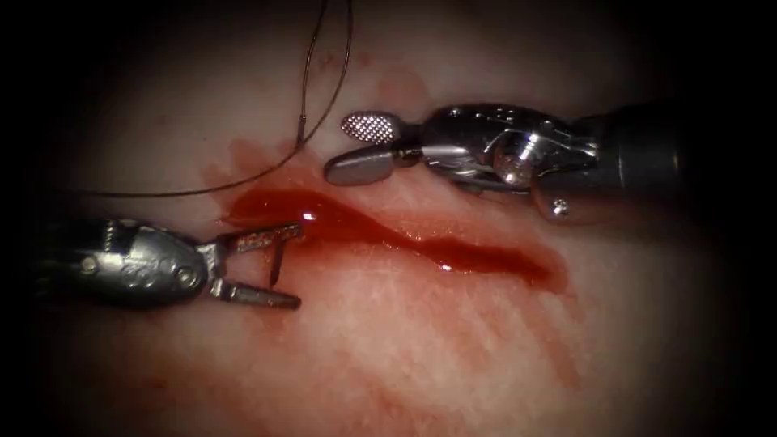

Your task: Wound Closure

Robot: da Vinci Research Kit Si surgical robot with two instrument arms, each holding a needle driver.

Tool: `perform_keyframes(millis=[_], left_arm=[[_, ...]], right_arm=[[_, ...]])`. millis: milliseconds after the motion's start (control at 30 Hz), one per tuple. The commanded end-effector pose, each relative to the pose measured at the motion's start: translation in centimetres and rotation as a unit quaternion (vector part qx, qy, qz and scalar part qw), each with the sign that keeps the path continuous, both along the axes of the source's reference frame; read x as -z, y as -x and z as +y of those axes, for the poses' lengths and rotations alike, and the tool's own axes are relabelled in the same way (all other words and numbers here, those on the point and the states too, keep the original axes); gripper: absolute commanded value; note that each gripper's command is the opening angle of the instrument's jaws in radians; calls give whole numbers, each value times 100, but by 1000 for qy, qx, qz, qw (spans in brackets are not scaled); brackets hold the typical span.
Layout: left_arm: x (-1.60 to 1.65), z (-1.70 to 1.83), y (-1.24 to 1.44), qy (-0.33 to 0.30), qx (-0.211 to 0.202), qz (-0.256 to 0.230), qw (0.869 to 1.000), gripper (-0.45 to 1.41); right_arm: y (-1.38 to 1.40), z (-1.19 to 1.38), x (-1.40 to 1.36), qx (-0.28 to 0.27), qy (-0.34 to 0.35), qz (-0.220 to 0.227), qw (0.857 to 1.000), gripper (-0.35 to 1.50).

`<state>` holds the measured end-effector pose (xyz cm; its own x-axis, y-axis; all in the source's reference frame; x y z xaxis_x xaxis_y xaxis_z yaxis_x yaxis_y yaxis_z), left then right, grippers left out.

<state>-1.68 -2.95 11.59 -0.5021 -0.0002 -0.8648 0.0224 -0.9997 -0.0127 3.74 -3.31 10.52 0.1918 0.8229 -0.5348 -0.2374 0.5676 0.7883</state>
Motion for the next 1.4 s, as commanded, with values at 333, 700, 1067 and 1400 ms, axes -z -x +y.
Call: perform_keyframes(millis=[333, 700, 1067, 1400], left_arm=[[-14, 5, 9, -8, -10, -4, 1000, -26], [26, -6, 20, -168, 3, -39, 985, -45], [86, -18, 22, -309, -16, -75, 948, -45], [115, -32, 21, -378, -57, -102, 919, -45]], right_arm=[[-9, -2, -2, -2, 0, 4, 1000, 98], [-7, 0, 3, -9, 0, 23, 1000, 101], [-6, -5, 5, 9, -4, 31, 999, 106], [1, -23, 14, 34, -47, 46, 997, 98]])
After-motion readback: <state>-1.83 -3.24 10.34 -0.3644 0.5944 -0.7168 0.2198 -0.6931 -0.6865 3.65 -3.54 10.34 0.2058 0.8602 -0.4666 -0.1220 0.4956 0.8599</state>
